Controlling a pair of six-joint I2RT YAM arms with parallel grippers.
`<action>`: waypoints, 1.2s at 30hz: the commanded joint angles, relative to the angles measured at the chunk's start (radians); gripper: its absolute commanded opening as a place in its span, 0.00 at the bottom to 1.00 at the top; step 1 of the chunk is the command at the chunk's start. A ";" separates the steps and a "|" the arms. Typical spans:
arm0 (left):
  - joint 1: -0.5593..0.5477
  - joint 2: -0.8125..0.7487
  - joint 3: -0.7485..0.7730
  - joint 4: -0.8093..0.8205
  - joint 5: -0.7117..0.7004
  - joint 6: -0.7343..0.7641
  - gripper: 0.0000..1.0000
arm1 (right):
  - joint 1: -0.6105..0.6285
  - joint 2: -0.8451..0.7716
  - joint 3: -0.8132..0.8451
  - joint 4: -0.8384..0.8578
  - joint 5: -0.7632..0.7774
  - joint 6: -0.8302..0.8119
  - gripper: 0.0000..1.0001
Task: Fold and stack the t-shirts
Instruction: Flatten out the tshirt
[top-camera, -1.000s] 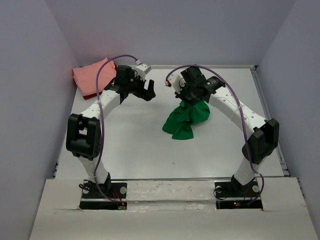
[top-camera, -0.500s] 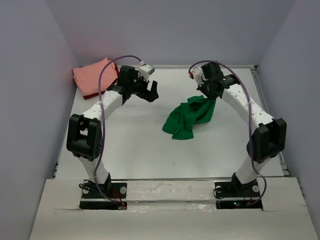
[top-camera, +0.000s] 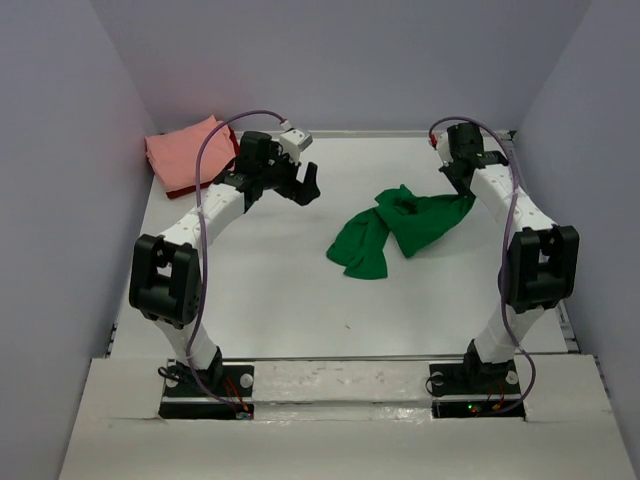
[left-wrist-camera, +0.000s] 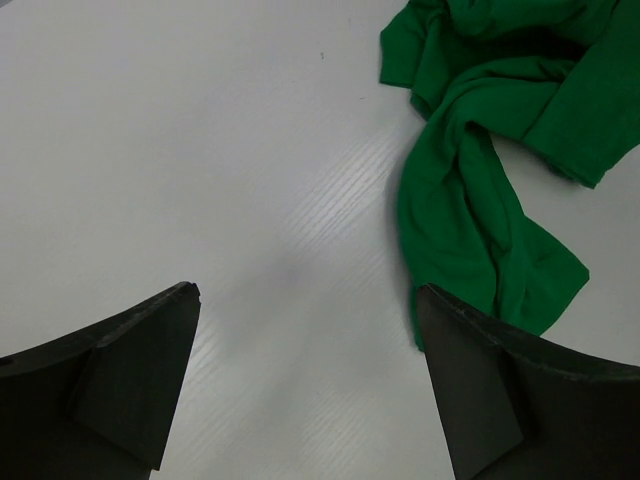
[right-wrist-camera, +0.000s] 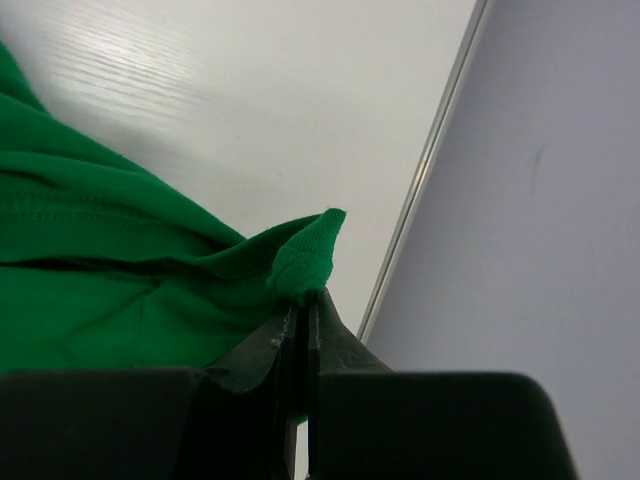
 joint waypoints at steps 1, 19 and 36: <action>-0.007 -0.056 -0.016 0.028 0.011 -0.002 0.99 | -0.082 0.039 -0.048 0.094 0.077 -0.005 0.00; -0.102 -0.024 -0.014 0.016 0.020 0.001 0.99 | -0.300 0.221 -0.140 0.302 0.105 -0.095 0.00; -0.257 0.102 0.022 -0.006 0.058 0.011 0.99 | -0.321 0.280 -0.008 0.204 -0.035 -0.009 0.62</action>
